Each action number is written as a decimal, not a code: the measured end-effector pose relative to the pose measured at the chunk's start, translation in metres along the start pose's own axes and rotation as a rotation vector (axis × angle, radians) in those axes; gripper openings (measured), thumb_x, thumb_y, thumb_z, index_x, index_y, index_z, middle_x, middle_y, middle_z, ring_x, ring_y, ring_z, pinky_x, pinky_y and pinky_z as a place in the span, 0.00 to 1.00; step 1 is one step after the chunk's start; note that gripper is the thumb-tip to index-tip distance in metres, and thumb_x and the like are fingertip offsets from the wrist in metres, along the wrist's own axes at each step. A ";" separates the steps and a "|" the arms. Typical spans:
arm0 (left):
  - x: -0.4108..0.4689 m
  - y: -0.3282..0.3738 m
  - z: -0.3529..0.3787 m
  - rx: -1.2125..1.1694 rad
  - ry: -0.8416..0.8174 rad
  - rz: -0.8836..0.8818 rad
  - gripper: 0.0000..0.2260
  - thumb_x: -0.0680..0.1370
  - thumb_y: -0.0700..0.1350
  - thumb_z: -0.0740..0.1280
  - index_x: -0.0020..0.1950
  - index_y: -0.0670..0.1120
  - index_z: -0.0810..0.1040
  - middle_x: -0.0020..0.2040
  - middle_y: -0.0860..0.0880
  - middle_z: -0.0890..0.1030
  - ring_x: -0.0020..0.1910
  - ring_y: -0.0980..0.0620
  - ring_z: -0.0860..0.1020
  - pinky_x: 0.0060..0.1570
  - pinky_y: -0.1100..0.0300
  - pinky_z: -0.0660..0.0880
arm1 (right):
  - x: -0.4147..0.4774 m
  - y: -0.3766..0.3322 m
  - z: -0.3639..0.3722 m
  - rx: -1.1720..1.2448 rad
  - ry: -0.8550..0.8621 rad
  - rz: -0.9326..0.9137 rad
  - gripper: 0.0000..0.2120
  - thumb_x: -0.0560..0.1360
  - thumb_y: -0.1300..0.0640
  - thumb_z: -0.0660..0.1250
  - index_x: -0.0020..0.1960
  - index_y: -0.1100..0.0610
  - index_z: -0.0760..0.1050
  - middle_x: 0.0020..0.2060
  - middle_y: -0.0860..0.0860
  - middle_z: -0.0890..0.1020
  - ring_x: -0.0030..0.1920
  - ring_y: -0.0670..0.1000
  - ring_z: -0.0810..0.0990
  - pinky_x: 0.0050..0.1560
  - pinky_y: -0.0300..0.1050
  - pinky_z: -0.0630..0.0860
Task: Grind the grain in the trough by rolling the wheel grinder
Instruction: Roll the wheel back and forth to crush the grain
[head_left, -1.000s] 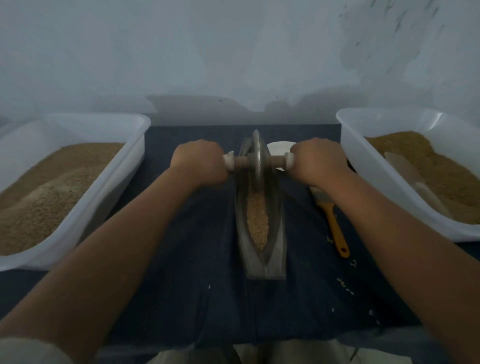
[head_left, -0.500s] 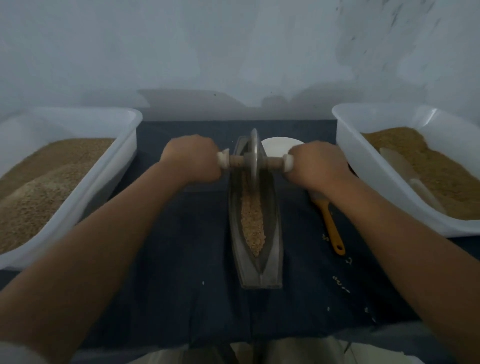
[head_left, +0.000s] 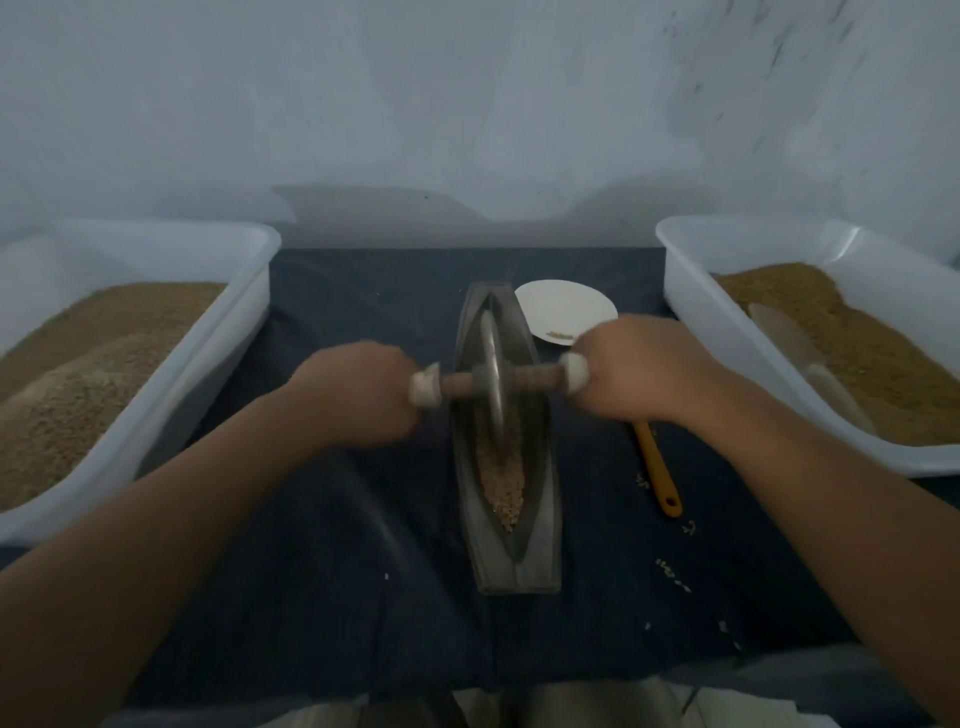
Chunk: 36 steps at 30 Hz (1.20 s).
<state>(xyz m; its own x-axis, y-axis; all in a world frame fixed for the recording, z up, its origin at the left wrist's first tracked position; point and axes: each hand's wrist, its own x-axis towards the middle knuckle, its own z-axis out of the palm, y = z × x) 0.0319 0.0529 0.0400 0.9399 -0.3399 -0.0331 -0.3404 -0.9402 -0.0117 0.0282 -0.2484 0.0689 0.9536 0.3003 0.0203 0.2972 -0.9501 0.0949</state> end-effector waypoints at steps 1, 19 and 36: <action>0.018 -0.002 0.001 0.009 0.064 -0.051 0.13 0.73 0.60 0.63 0.35 0.51 0.73 0.35 0.55 0.77 0.35 0.49 0.76 0.38 0.55 0.74 | 0.012 0.000 0.001 -0.065 0.101 0.021 0.14 0.72 0.39 0.67 0.35 0.48 0.75 0.30 0.46 0.77 0.31 0.47 0.76 0.33 0.44 0.72; 0.041 -0.003 -0.012 0.055 0.134 -0.060 0.12 0.73 0.57 0.66 0.35 0.51 0.76 0.34 0.54 0.77 0.33 0.52 0.75 0.35 0.57 0.71 | 0.019 0.000 0.012 -0.055 0.153 0.097 0.13 0.74 0.43 0.65 0.34 0.48 0.71 0.31 0.47 0.76 0.34 0.51 0.77 0.34 0.45 0.71; 0.054 0.000 -0.022 0.157 0.177 -0.006 0.12 0.73 0.59 0.64 0.35 0.52 0.72 0.37 0.53 0.77 0.37 0.46 0.76 0.39 0.54 0.72 | 0.025 0.002 0.025 -0.024 0.150 0.184 0.14 0.76 0.41 0.66 0.37 0.46 0.68 0.33 0.45 0.74 0.37 0.51 0.76 0.36 0.46 0.70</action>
<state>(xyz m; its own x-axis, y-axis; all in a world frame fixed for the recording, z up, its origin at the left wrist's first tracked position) 0.0830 0.0345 0.0598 0.9275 -0.3455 0.1428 -0.3215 -0.9321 -0.1671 0.0543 -0.2452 0.0451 0.9733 0.1336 0.1865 0.1166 -0.9882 0.0994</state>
